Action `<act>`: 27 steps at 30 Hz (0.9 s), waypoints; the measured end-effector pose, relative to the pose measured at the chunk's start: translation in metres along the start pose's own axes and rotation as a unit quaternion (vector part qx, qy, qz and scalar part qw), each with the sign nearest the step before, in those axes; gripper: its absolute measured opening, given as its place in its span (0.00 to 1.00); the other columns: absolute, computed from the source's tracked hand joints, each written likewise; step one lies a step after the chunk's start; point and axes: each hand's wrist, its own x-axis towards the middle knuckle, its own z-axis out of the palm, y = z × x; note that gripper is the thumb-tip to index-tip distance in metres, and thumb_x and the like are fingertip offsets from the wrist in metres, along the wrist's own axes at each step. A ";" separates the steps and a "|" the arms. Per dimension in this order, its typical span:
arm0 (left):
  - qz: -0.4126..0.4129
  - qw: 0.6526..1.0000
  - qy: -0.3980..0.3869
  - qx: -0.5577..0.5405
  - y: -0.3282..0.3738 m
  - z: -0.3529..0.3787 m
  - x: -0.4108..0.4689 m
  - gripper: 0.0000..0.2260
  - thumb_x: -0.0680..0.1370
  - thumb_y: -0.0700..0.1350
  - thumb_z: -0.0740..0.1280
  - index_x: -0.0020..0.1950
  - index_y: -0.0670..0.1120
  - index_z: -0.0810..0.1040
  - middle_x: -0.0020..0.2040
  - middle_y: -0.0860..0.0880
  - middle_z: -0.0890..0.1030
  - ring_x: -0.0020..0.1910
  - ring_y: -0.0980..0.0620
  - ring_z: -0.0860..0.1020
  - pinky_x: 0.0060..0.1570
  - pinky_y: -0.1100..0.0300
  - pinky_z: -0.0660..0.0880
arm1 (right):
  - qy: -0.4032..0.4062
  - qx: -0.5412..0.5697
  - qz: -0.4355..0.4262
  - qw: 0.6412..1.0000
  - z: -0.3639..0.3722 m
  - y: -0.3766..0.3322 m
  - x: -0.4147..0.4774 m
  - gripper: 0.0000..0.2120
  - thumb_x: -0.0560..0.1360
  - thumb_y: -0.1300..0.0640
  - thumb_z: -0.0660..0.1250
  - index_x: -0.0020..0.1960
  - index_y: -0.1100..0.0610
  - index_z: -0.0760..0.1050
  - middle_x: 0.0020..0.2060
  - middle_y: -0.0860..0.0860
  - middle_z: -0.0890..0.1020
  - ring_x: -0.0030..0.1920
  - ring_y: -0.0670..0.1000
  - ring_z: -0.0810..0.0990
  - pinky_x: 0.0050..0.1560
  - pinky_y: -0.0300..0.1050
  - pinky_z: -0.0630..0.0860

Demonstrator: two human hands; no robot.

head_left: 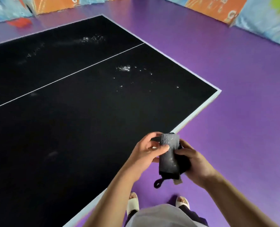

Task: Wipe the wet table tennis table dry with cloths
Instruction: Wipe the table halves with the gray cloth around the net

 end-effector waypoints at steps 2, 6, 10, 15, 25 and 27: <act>0.012 0.998 0.030 0.047 0.000 0.035 0.012 0.14 0.77 0.41 0.73 0.61 0.53 0.79 0.50 0.47 0.83 0.47 0.55 0.83 0.44 0.57 0.81 | 0.022 -0.006 -0.039 0.999 -0.022 -0.009 -0.011 0.20 0.78 0.63 0.66 0.69 0.56 0.71 0.65 0.65 0.77 0.61 0.72 0.78 0.59 0.66 0.77; -0.001 0.997 0.059 0.046 0.002 0.099 0.026 0.13 0.78 0.38 0.71 0.61 0.51 0.80 0.50 0.45 0.80 0.47 0.52 0.82 0.43 0.52 0.83 | 0.019 -0.032 -0.066 0.997 -0.082 -0.032 -0.039 0.32 0.72 0.67 0.73 0.70 0.48 0.69 0.61 0.61 0.81 0.59 0.67 0.80 0.60 0.65 0.77; -0.013 0.995 0.075 0.071 0.005 0.149 0.040 0.15 0.79 0.38 0.70 0.62 0.53 0.81 0.53 0.41 0.79 0.51 0.48 0.82 0.49 0.44 0.83 | -0.008 -0.090 -0.043 0.995 -0.139 -0.048 -0.058 0.38 0.64 0.63 0.79 0.69 0.43 0.71 0.59 0.59 0.81 0.59 0.62 0.81 0.62 0.62 0.77; -0.011 0.990 0.070 0.119 0.013 0.184 0.052 0.14 0.78 0.37 0.70 0.63 0.48 0.80 0.54 0.41 0.80 0.48 0.50 0.83 0.45 0.51 0.83 | -0.003 -0.122 -0.027 0.992 -0.180 -0.068 -0.057 0.26 0.62 0.58 0.79 0.58 0.55 0.77 0.56 0.59 0.82 0.54 0.59 0.83 0.52 0.50 0.77; -0.034 0.968 0.075 0.235 0.036 0.168 0.085 0.18 0.76 0.35 0.70 0.63 0.51 0.79 0.51 0.50 0.86 0.52 0.52 0.84 0.60 0.51 0.80 | -0.030 -0.242 -0.068 0.967 -0.193 -0.125 0.016 0.13 0.67 0.67 0.78 0.46 0.64 0.76 0.43 0.58 0.82 0.41 0.54 0.81 0.37 0.41 0.76; -0.043 0.952 0.071 0.296 0.040 0.155 0.108 0.16 0.77 0.40 0.71 0.62 0.54 0.79 0.48 0.54 0.86 0.49 0.56 0.84 0.59 0.51 0.79 | -0.017 -0.301 -0.093 0.949 -0.196 -0.138 0.038 0.08 0.69 0.68 0.76 0.45 0.62 0.78 0.43 0.58 0.82 0.39 0.51 0.81 0.40 0.37 0.76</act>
